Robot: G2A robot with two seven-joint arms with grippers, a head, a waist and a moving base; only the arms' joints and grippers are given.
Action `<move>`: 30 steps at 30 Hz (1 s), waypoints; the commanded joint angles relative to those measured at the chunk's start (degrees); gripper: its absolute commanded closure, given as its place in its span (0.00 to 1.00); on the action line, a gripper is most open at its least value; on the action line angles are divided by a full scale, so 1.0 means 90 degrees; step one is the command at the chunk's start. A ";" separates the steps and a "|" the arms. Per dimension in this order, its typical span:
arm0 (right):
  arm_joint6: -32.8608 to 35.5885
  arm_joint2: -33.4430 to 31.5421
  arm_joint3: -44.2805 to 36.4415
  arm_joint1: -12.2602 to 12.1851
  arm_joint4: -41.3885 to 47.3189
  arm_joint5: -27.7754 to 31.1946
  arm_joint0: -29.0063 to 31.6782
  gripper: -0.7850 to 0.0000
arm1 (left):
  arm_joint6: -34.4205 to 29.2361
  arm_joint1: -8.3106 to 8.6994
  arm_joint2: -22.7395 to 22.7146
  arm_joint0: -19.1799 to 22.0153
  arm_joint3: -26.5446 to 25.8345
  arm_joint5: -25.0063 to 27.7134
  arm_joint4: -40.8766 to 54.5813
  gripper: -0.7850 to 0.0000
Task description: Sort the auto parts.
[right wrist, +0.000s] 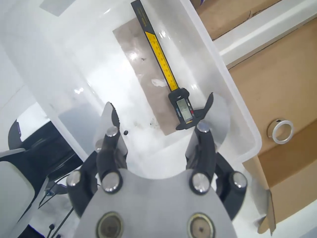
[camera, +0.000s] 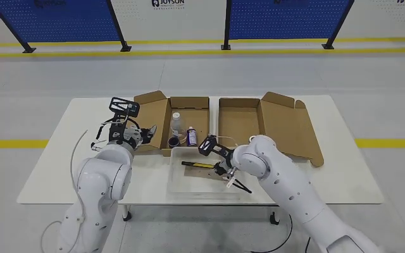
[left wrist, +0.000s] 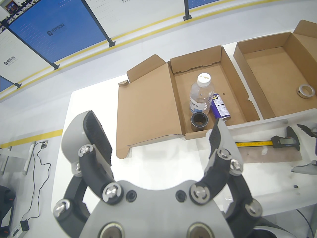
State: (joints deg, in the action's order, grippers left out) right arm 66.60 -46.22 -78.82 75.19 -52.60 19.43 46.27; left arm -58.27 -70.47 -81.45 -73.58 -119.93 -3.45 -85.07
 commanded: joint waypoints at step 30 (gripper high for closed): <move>-0.0152 0.1226 0.2341 0.0613 0.0225 0.0240 -0.0962 0.28 | 0.0000 0.0000 0.0000 0.0000 0.0000 0.0000 0.0000 0.00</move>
State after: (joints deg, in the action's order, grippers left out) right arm 65.42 -35.51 -58.62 80.43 -50.74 21.62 37.89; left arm -58.27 -70.47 -81.45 -73.58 -119.93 -3.45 -85.07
